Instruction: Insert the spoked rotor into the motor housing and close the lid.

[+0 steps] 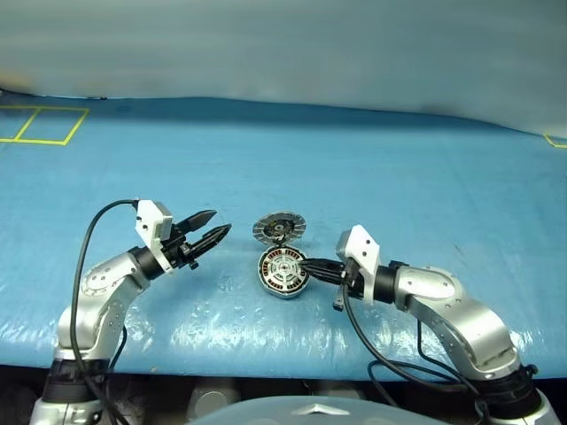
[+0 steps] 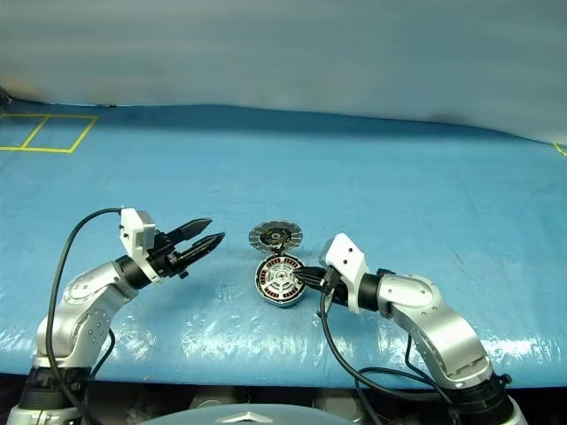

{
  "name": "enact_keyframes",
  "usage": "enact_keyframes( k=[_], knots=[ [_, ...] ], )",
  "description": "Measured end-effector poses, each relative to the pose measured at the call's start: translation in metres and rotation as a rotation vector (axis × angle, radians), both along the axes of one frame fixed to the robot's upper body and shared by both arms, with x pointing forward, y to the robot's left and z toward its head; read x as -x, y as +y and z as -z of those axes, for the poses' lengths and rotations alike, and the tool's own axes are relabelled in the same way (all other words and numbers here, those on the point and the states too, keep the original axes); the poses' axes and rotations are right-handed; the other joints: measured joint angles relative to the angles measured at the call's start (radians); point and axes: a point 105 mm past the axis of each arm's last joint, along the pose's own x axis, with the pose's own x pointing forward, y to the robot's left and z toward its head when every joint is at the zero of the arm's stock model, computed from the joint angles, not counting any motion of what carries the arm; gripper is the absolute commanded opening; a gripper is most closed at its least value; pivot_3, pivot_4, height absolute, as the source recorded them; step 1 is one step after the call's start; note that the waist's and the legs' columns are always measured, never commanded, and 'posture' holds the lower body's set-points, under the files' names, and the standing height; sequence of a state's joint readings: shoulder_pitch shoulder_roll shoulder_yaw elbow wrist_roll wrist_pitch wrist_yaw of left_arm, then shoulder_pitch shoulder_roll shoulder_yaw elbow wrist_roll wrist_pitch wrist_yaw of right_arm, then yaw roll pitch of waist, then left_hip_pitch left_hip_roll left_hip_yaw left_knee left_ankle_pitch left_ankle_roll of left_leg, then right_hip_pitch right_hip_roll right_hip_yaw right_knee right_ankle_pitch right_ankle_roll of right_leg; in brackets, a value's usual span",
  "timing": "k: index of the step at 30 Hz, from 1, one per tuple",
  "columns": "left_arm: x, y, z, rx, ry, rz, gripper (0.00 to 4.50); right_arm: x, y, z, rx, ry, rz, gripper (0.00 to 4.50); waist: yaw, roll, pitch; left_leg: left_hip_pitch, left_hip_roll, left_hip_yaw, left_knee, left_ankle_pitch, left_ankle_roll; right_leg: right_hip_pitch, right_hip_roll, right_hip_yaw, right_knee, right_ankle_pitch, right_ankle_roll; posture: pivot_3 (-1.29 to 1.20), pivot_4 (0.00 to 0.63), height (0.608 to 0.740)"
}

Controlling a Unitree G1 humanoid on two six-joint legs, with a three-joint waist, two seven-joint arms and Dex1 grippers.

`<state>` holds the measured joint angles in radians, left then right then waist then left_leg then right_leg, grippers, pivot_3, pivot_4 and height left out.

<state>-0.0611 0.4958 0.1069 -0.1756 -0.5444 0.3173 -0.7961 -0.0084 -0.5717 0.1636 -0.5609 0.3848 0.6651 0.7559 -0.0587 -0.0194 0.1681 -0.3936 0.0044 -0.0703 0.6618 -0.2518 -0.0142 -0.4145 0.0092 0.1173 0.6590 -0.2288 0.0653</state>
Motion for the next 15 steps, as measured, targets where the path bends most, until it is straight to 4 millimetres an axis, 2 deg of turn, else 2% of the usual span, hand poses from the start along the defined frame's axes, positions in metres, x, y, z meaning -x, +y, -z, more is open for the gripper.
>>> enact_keyframes(
  k=[4,5,8,10,15],
  knots=[
    [-0.024,-0.014,-0.001,-0.012,-0.009,0.030,0.20,-0.002,-0.004,-0.003,-0.008,-0.017,0.053,0.00,0.003,0.000,0.000,0.000,-0.004,0.000,0.002,0.000,0.000,0.001,0.000,0.000,0.000,0.001,0.001,0.00,0.150,0.740],
    [-0.030,-0.019,-0.002,-0.017,-0.019,0.038,0.02,-0.002,-0.005,-0.003,-0.009,-0.023,0.065,0.00,0.003,0.000,0.000,0.000,-0.004,0.000,0.001,0.000,0.000,0.001,0.000,0.001,0.000,0.002,0.003,0.00,0.150,0.740],
    [-0.051,-0.032,-0.006,-0.054,-0.048,0.056,0.02,-0.004,-0.006,-0.005,-0.018,-0.037,0.102,0.00,0.004,-0.001,0.000,-0.001,-0.004,-0.001,0.001,0.000,0.000,0.000,0.000,0.000,0.000,0.002,0.003,0.00,0.150,0.740],
    [-0.058,-0.040,-0.009,-0.069,-0.057,0.092,0.02,-0.006,-0.008,-0.006,-0.021,-0.046,0.132,0.00,0.004,-0.001,0.000,-0.001,-0.004,-0.001,0.000,0.000,0.000,0.000,0.000,0.000,0.000,0.002,0.003,0.00,0.150,0.740],
    [-0.061,-0.070,-0.012,-0.123,-0.078,0.259,0.02,-0.008,-0.013,-0.006,-0.024,-0.053,0.183,0.00,0.003,-0.001,0.000,-0.001,-0.005,-0.002,0.000,0.000,0.000,0.000,0.000,0.000,0.000,0.002,0.003,0.00,0.150,0.740]
  ],
)
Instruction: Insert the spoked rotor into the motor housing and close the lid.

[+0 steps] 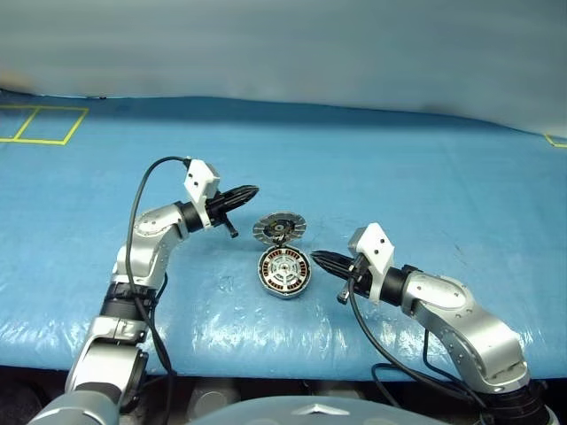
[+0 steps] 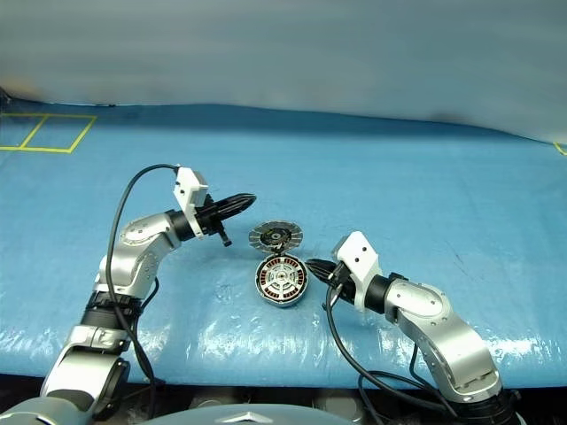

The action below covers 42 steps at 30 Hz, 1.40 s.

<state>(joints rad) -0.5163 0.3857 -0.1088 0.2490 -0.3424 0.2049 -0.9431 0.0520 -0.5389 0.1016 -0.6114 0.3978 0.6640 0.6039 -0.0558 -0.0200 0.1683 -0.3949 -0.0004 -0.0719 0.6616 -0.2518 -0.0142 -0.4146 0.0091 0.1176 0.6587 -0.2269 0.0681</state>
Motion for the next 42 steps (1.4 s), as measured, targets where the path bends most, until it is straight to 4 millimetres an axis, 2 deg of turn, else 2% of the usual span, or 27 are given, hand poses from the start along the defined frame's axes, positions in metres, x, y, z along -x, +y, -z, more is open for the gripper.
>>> enact_keyframes(
  k=[3,8,13,17,23,28,32,37,42],
  knots=[
    [0.006,-0.012,0.004,-0.055,-0.017,0.095,0.02,0.001,-0.002,0.000,0.000,-0.001,0.018,0.00,-0.005,0.000,0.000,0.000,0.000,0.000,0.000,0.000,0.000,0.000,0.000,0.000,0.000,0.000,0.000,0.00,0.150,0.740],
    [0.031,-0.030,0.022,-0.167,-0.040,0.298,0.02,0.001,-0.009,-0.008,-0.008,-0.036,0.071,0.00,-0.005,0.000,0.000,0.000,0.000,0.000,0.000,0.000,0.000,0.000,0.000,0.000,0.000,0.000,0.000,0.00,0.150,0.740],
    [0.047,-0.036,0.013,-0.135,-0.057,0.388,0.02,0.005,-0.013,-0.025,-0.019,-0.094,0.070,0.00,-0.003,0.000,0.000,0.000,0.000,0.000,0.001,0.000,0.000,0.001,0.000,0.000,0.000,0.000,0.000,0.00,0.150,0.740],
    [0.056,-0.038,0.008,-0.161,-0.094,0.434,0.02,0.004,-0.021,-0.028,-0.010,-0.103,0.098,0.00,-0.004,0.000,0.000,0.001,0.000,0.000,0.001,0.000,0.000,0.001,0.000,0.000,0.000,0.000,0.000,0.00,0.150,0.740],
    [0.079,-0.042,0.040,-0.298,-0.066,0.545,0.02,0.000,-0.023,-0.033,-0.011,-0.128,0.113,0.00,-0.003,0.000,0.000,0.000,0.000,0.000,0.001,0.000,0.000,0.001,0.000,0.000,0.000,0.000,0.000,0.00,0.150,0.740],
    [0.079,-0.043,0.043,-0.314,-0.079,0.541,0.02,-0.001,-0.020,-0.033,-0.012,-0.129,0.102,0.00,-0.002,0.000,0.000,0.000,0.000,0.000,0.001,0.000,0.000,0.001,0.000,0.000,0.000,0.000,0.000,0.00,0.150,0.740],
    [0.086,-0.043,0.054,-0.346,-0.073,0.561,0.02,-0.002,-0.016,-0.031,-0.011,-0.120,0.088,0.00,-0.004,0.000,0.000,0.000,0.001,0.000,0.000,0.000,0.000,0.000,0.000,0.000,0.000,0.000,0.000,0.00,0.150,0.740],
    [0.089,-0.039,0.055,-0.403,-0.139,0.588,0.02,-0.003,-0.011,-0.029,-0.001,-0.119,0.068,0.00,-0.003,0.001,-0.001,0.002,0.001,0.000,0.001,0.000,0.000,0.003,0.000,0.000,0.000,0.000,0.000,0.00,0.150,0.740],
    [0.091,-0.036,0.054,-0.388,-0.136,0.570,0.02,-0.006,-0.007,-0.024,-0.002,-0.101,0.054,0.00,-0.005,0.001,-0.001,0.002,0.001,0.000,0.001,0.000,0.000,0.002,0.000,0.001,0.001,0.000,0.000,0.00,0.150,0.740]
  ],
)
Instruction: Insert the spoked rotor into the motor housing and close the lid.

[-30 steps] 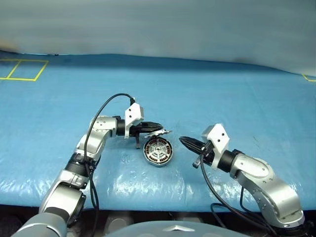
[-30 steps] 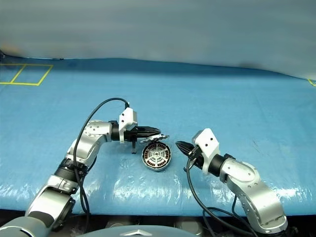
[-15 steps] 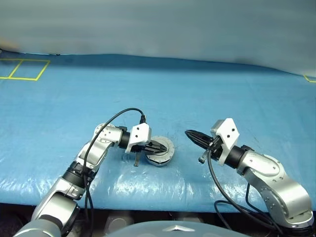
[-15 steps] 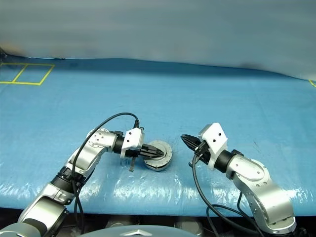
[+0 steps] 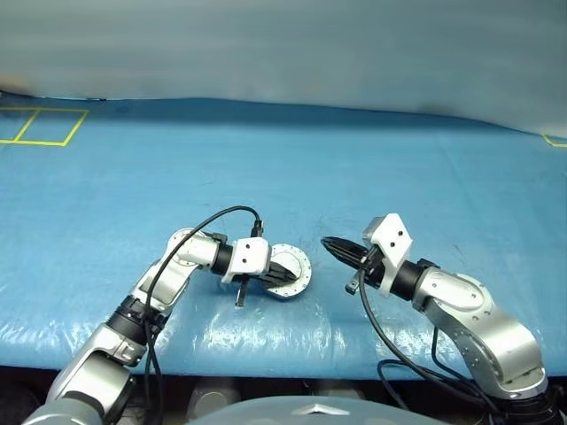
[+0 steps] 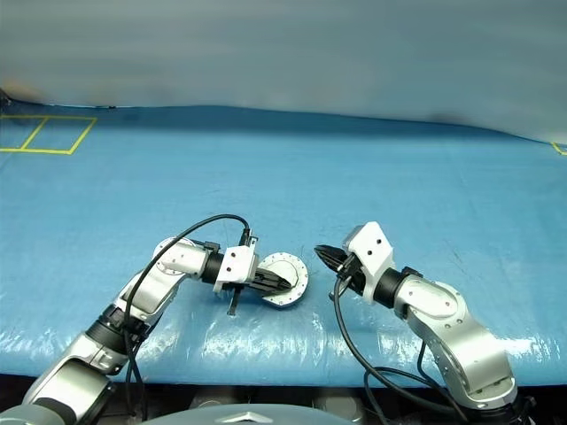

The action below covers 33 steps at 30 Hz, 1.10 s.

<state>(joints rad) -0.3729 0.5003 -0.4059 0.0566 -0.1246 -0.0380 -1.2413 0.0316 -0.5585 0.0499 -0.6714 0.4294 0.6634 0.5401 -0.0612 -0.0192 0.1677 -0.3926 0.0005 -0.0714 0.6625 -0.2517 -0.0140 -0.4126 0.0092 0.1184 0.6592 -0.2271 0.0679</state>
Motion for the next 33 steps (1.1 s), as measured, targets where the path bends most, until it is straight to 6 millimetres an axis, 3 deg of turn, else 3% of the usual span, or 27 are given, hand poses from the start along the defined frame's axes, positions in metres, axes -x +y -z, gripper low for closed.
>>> enact_keyframes(
  k=[4,7,9,14,21,25,29,33],
  knots=[
    [-0.003,0.006,-0.013,0.088,0.050,-0.085,0.02,-0.002,0.006,-0.002,0.002,-0.013,-0.020,0.00,0.000,0.000,0.000,-0.002,0.001,-0.001,0.000,0.000,0.000,-0.002,0.000,-0.001,0.000,0.000,0.000,0.00,0.150,0.740],
    [0.001,0.012,-0.045,0.282,0.104,-0.175,0.00,-0.006,0.012,0.001,0.009,-0.016,-0.035,0.19,-0.002,0.000,0.000,-0.002,0.006,0.000,-0.001,0.000,0.000,-0.002,0.000,-0.001,0.000,0.000,0.000,0.00,0.150,0.740],
    [0.007,0.018,-0.054,0.328,0.116,-0.219,0.00,-0.005,0.018,0.003,0.012,-0.017,-0.059,0.61,-0.001,0.000,0.000,-0.002,0.006,-0.001,-0.001,0.000,0.000,-0.002,0.000,-0.001,0.000,0.000,0.000,0.00,0.150,0.740],
    [0.014,0.047,-0.029,0.275,0.191,-0.412,0.00,-0.005,0.027,0.023,0.069,0.040,-0.114,2.30,-0.002,0.000,0.001,-0.001,0.006,0.000,0.000,0.000,0.000,-0.002,0.000,-0.001,0.000,-0.001,-0.002,0.00,0.150,0.740],
    [0.020,0.070,-0.017,0.258,0.223,-0.561,0.00,-0.002,0.039,0.026,0.076,0.052,-0.225,4.47,0.002,0.000,0.001,-0.001,0.006,0.000,0.000,0.000,0.000,-0.002,-0.001,-0.001,0.000,-0.003,-0.006,0.00,0.150,0.740],
    [0.025,0.071,-0.015,0.275,0.237,-0.600,0.00,-0.004,0.043,0.029,0.093,0.067,-0.262,4.47,0.001,0.000,0.001,-0.001,0.006,0.000,0.000,0.000,0.000,-0.002,-0.001,-0.001,0.000,-0.003,-0.006,0.00,0.150,0.740],
    [0.027,0.072,-0.011,0.278,0.244,-0.631,0.00,-0.005,0.043,0.047,0.138,0.117,-0.270,4.47,0.001,0.000,0.001,-0.001,0.006,0.001,-0.001,0.000,0.000,-0.002,0.000,-0.001,0.000,-0.004,-0.007,0.00,0.150,0.740],
    [0.027,0.071,-0.013,0.287,0.233,-0.645,0.00,-0.005,0.045,0.048,0.149,0.103,-0.296,4.47,0.001,0.000,0.001,-0.001,0.006,0.001,0.000,0.000,0.000,-0.002,0.000,-0.001,0.000,-0.004,-0.007,0.00,0.150,0.740]
  ],
)
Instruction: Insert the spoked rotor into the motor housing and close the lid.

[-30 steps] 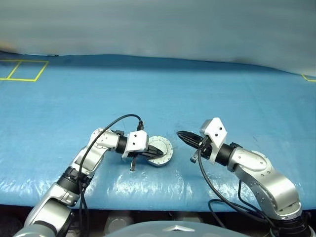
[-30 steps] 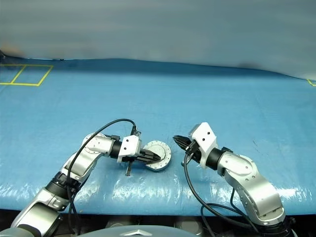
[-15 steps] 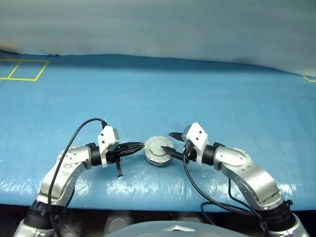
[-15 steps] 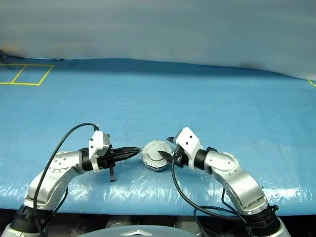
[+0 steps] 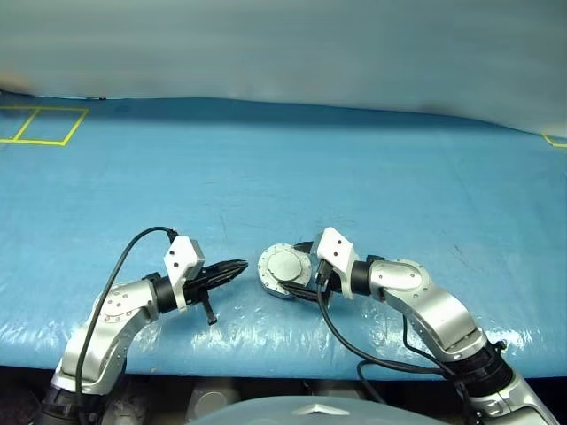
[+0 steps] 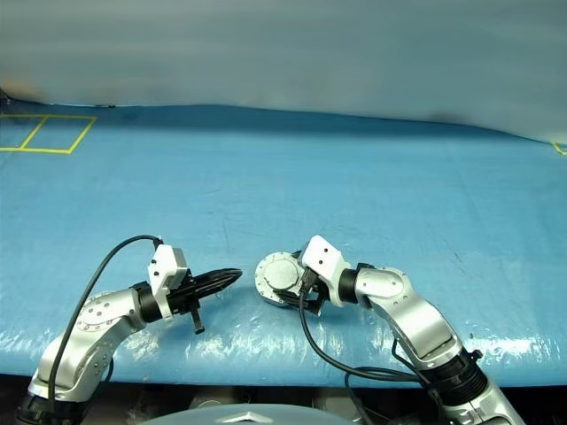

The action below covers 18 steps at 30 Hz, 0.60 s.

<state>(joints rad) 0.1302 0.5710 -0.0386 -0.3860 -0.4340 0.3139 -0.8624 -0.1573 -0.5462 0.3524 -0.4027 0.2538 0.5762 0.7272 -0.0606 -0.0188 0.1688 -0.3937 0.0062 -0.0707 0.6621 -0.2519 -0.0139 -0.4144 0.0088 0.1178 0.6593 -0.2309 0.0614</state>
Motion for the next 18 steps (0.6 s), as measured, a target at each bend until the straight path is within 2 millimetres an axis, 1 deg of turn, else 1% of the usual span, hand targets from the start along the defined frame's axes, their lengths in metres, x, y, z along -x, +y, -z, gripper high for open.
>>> enact_keyframes(
  k=[3,5,6,15,18],
  knots=[
    [-0.0007,0.0002,-0.0007,-0.002,-0.005,-0.009,0.00,-0.0004,0.0017,0.0011,0.007,-0.012,-0.013,3.86,-0.001,0.000,0.000,0.000,0.000,0.000,0.000,0.000,0.000,0.000,0.000,0.000,0.000,0.000,0.000,0.00,0.150,0.740],
    [-0.0009,0.0003,-0.0008,-0.002,-0.005,-0.010,0.00,-0.0001,0.0036,0.0025,0.010,-0.018,-0.023,3.23,-0.002,0.000,0.000,0.000,0.000,0.000,0.000,0.000,0.000,0.000,0.000,0.000,0.000,0.000,0.000,0.00,0.150,0.740],
    [-0.0010,0.0003,-0.0008,-0.002,-0.006,-0.011,0.00,-0.0003,0.0044,0.0030,0.012,-0.024,-0.026,3.07,-0.002,0.000,0.000,0.001,0.000,0.000,0.000,0.000,0.000,0.000,0.000,0.000,0.000,0.000,0.000,0.00,0.150,0.740],
    [-0.0053,-0.0025,-0.0056,-0.005,-0.030,-0.004,0.00,-0.0034,0.0072,0.0056,0.021,-0.035,-0.008,3.07,-0.005,0.000,-0.001,0.003,0.000,0.001,0.000,0.000,0.000,0.002,0.000,0.001,0.001,0.000,0.000,0.00,0.150,0.740],
    [-0.0046,-0.0040,-0.0034,-0.018,-0.027,0.002,0.00,-0.0034,0.0070,0.0070,0.027,-0.036,-0.005,3.07,-0.005,0.000,-0.001,0.004,0.000,0.001,0.000,0.000,0.000,0.003,0.000,0.001,0.001,0.000,0.000,0.00,0.150,0.740]
  ],
)
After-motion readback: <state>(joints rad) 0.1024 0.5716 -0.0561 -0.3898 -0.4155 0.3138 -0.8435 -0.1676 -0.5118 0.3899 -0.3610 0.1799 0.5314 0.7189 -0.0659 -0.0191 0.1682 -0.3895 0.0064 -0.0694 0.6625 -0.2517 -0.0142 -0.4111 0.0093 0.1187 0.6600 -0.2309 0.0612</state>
